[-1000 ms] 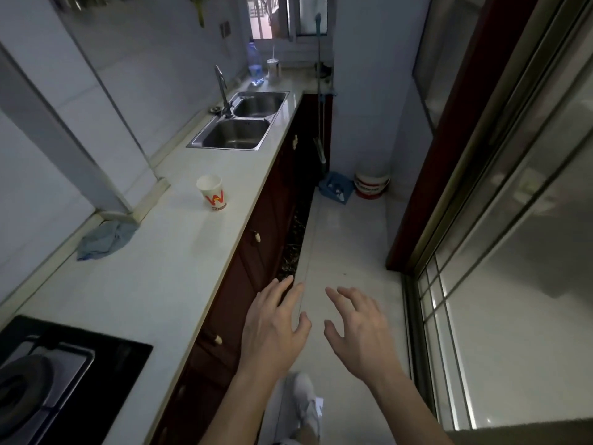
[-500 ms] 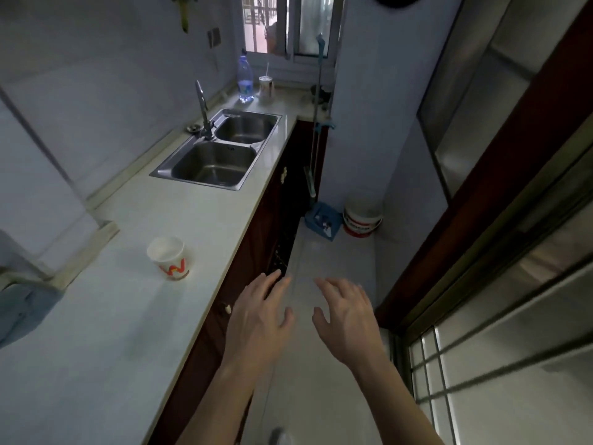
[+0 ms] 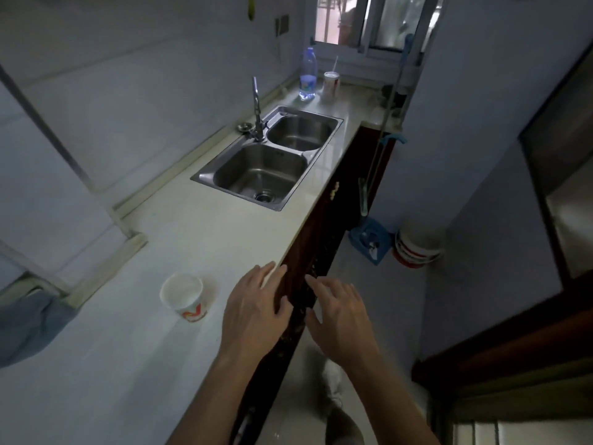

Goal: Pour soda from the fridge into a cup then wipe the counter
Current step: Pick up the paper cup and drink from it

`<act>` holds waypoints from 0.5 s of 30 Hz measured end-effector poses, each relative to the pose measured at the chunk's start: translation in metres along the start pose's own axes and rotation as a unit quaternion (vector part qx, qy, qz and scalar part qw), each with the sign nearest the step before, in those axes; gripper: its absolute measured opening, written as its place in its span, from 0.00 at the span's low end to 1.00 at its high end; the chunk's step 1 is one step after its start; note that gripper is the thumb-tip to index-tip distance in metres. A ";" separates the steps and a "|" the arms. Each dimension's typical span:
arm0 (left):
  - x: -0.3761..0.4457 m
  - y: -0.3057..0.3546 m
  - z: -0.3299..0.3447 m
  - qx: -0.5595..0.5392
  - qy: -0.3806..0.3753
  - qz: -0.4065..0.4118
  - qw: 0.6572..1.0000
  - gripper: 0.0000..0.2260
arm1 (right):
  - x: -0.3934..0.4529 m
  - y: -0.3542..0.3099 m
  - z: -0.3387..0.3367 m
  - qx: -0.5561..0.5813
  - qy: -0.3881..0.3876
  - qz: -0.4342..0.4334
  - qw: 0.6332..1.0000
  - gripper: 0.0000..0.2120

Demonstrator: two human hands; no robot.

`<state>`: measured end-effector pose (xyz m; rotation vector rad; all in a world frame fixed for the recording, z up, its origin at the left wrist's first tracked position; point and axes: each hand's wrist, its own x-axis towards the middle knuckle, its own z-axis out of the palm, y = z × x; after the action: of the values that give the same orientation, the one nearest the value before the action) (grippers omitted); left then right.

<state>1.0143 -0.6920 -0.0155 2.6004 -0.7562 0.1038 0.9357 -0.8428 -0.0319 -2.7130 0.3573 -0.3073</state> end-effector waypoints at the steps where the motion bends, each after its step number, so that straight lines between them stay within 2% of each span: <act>1: 0.015 -0.005 0.002 0.009 0.005 -0.016 1.000 0.25 | 0.020 0.002 0.003 0.007 -0.005 -0.012 1.000 0.27; 9: 0.121 -0.036 0.021 0.034 0.028 -0.140 0.989 0.24 | 0.175 0.018 0.031 0.042 -0.053 -0.131 0.989 0.28; 15: 0.144 -0.064 0.010 0.057 0.078 -0.278 0.956 0.25 | 0.252 -0.002 0.068 0.064 -0.109 -0.250 0.960 0.27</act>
<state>1.1694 -0.7188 -0.0220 2.7678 0.0525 0.1837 1.1912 -0.8906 -0.0517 -2.6342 -0.4043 -0.1540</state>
